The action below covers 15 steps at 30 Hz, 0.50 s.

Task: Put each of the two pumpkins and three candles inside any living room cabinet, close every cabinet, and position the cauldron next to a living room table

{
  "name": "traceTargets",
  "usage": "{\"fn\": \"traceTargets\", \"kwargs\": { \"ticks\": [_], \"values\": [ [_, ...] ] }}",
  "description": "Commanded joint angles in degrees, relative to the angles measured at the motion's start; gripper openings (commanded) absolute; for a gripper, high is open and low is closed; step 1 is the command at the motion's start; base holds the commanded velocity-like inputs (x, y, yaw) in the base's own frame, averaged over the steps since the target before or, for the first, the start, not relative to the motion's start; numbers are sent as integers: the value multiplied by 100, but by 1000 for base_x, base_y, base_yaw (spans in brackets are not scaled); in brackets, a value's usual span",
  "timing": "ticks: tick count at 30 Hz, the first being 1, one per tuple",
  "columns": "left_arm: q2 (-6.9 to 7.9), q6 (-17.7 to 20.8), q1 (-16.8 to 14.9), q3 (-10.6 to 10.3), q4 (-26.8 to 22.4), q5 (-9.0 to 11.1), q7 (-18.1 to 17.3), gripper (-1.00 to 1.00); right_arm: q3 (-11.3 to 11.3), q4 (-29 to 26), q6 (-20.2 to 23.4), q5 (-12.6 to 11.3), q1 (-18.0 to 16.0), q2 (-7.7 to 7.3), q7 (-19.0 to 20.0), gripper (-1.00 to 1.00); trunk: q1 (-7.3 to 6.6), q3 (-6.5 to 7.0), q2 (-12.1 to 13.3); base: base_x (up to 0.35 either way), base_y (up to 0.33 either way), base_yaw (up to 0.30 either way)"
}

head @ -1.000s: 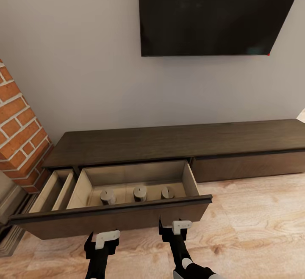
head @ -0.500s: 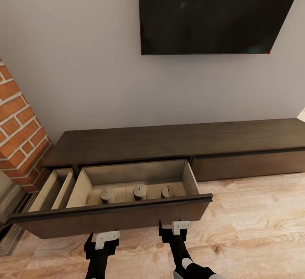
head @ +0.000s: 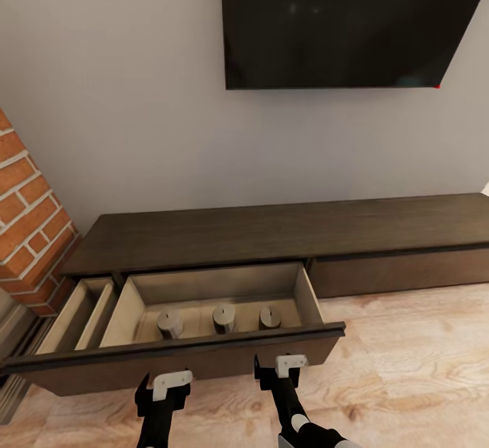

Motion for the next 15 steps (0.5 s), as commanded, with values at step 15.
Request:
{"fn": "traceTargets", "kwargs": {
  "ticks": [15],
  "values": [
    [1, -36, -7, -30, 4, 60, 33, 100, 48, -4, -9, -14, -5, -1, -49, 100, 1, -5, -2, 55, 0, 0]
  ]
}}
